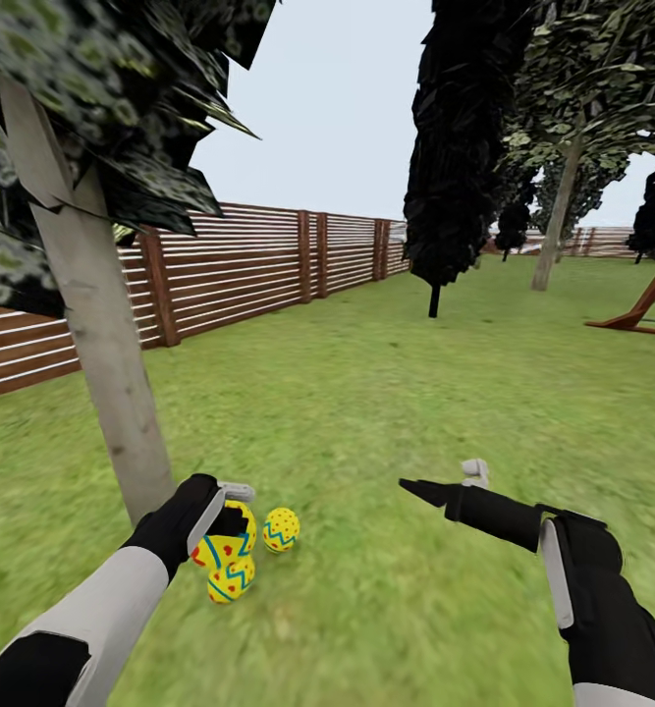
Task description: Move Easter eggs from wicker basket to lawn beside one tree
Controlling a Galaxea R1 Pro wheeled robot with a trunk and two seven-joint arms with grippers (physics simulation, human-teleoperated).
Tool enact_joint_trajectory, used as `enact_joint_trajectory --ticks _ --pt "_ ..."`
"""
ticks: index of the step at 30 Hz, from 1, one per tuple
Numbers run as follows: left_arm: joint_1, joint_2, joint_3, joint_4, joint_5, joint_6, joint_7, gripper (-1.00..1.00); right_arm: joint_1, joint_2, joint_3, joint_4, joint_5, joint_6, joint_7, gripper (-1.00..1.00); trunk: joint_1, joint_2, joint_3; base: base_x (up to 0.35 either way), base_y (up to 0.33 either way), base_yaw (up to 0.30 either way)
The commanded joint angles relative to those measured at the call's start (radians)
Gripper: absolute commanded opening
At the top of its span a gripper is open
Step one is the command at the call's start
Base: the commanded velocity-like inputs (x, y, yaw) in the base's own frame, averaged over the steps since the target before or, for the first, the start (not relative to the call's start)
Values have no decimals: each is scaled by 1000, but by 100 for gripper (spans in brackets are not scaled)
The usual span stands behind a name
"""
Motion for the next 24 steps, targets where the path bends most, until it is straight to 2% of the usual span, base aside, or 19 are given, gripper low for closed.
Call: enact_joint_trajectory --ticks 1,3,8,13,24 --pt "-1 0 -4 -2 10 4 10 -100 -1 0 -1 0 1 7 4 100 0 0 0 162 -278 216" --pt "-1 0 -4 -1 10 4 9 -100 0 0 0 0 1 7 3 100 0 0 2 162 -278 220" --pt "-1 -1 -4 -2 10 4 10 -100 0 1 2 0 -10 7 -51 100 0 0 7 162 -278 230" --pt "-1 0 -4 0 10 4 10 -100 0 2 2 0 -11 7 -61 100 0 0 13 160 -210 235" --pt "-1 0 -4 -7 13 6 8 -100 -1 3 2 0 -5 7 -62 100 0 0 25 51 -22 239"
